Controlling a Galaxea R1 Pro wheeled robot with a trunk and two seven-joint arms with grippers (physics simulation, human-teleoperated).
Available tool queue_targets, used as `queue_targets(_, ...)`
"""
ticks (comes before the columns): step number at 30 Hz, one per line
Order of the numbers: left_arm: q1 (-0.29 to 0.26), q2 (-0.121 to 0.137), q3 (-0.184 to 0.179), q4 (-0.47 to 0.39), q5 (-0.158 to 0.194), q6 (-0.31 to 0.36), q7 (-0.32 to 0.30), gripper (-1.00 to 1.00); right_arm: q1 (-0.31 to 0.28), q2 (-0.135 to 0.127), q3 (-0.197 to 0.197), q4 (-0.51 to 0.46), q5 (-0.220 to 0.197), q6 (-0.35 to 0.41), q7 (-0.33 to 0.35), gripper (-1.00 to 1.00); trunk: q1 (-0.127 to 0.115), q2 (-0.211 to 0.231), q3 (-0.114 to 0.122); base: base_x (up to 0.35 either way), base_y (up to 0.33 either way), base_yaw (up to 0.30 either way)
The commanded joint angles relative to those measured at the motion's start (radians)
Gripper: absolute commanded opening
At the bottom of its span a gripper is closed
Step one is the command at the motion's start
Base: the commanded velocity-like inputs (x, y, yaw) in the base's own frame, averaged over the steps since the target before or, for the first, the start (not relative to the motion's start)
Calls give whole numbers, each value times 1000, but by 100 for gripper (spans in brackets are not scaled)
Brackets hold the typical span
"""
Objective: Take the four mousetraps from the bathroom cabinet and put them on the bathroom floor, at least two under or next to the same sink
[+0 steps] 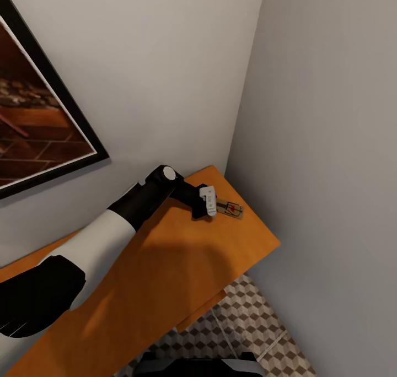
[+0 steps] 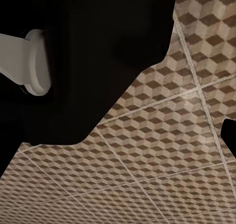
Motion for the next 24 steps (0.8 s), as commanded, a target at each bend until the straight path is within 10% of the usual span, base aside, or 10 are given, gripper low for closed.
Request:
queue_targets(1, 0, 0, -1, 16, -10, 5, -4, -100, 0, 0, -9, 1, 7, -3, 4, 100, 1, -1, -1, 0, 0, 0)
queue_targets(24, 0, -2, -1, 15, -12, 7, -4, -100, 0, -1, -9, 1, 7, -10, 4, 100, 1, -1, -1, -194, 0, 0)
